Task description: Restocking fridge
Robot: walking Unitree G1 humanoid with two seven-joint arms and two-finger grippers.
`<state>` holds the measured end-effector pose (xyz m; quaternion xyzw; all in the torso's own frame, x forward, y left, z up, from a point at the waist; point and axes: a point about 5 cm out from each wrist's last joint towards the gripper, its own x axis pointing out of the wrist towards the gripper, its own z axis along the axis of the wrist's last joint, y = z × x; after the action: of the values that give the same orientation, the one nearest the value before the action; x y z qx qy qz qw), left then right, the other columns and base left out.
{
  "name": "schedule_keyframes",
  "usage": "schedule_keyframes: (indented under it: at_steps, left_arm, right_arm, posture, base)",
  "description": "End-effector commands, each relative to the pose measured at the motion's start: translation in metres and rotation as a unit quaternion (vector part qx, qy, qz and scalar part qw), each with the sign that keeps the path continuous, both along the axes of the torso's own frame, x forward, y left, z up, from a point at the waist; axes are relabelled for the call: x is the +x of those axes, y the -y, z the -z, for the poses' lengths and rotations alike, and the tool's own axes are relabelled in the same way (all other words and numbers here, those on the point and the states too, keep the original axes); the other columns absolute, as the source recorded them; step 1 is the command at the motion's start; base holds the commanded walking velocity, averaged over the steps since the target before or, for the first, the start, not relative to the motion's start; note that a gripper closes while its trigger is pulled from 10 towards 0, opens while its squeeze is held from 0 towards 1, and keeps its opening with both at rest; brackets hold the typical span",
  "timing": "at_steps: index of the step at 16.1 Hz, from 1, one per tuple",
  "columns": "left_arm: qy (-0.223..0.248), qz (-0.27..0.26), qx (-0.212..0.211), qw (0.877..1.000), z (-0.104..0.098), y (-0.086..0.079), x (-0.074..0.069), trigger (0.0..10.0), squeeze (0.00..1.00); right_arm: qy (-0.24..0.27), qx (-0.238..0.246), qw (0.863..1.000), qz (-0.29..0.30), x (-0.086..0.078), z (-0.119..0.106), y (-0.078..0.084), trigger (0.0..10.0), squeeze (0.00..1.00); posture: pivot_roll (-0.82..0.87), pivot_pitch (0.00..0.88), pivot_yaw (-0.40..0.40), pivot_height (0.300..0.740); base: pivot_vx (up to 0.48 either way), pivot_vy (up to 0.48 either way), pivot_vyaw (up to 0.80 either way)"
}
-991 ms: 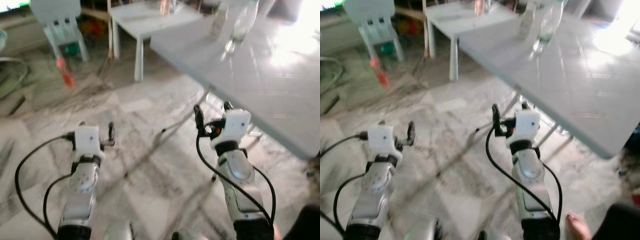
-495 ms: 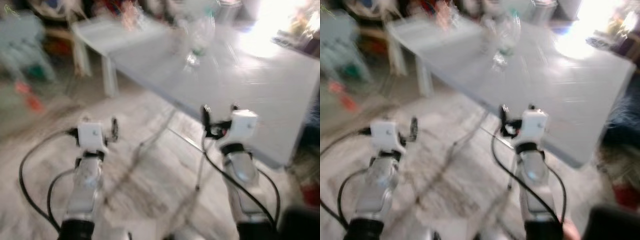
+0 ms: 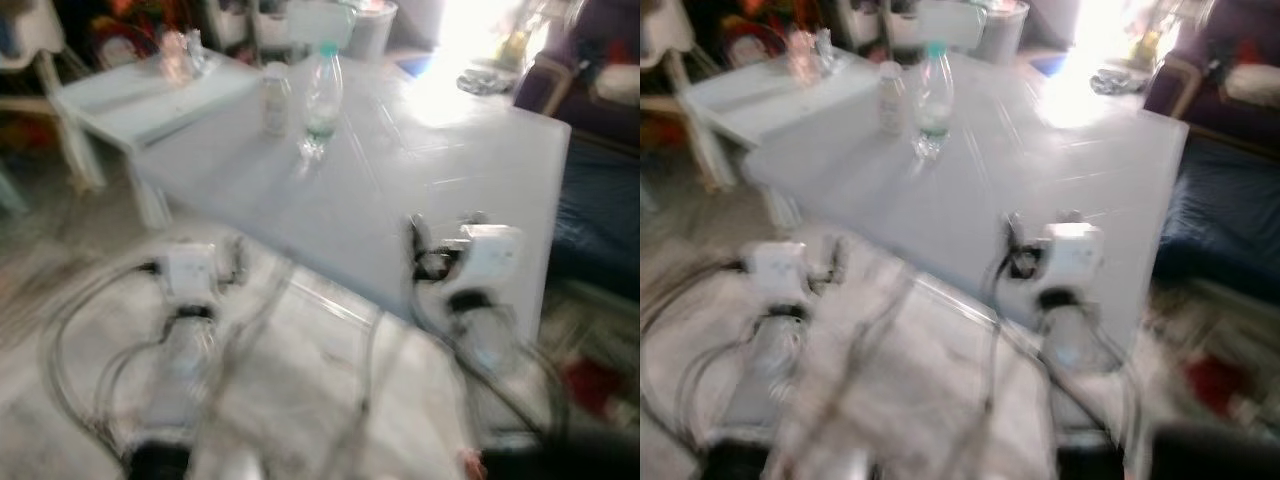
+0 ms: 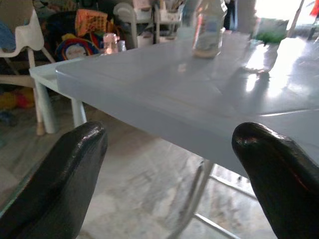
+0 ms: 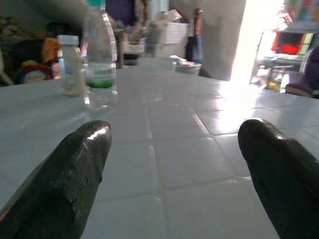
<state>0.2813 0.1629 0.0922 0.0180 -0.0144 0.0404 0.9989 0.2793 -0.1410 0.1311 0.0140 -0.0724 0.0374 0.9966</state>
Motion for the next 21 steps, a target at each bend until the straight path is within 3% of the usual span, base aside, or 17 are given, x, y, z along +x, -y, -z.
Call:
schedule_keyframes:
  at_steps: [1,12,21]
  left_arm:
    - [0.014,0.017,-0.007,1.000,-0.007,0.012,0.004,10.0,0.00]
    - [0.021,0.029,-0.006,0.999,-0.010,0.015,0.002,10.0,0.00]
    - [0.022,0.040,-0.013,0.999,-0.010,0.022,0.001,10.0,0.00]
  right_arm:
    - [0.004,-0.005,1.000,0.019,-0.001,-0.003,0.011,10.0,0.00]
    - [-0.007,-0.020,1.000,0.021,-0.008,0.006,0.012,10.0,0.00]
    - [0.001,-0.018,1.000,0.021,-0.008,0.005,0.012,10.0,0.00]
  posture:
    - [0.07,0.068,-0.051,0.740]
    - [0.07,0.077,-0.046,0.740]
    - [0.08,0.080,-0.049,0.740]
  base:
    - [0.322,0.356,-0.44]
    - [0.285,0.387,0.00]
    - [0.274,0.396,-0.67]
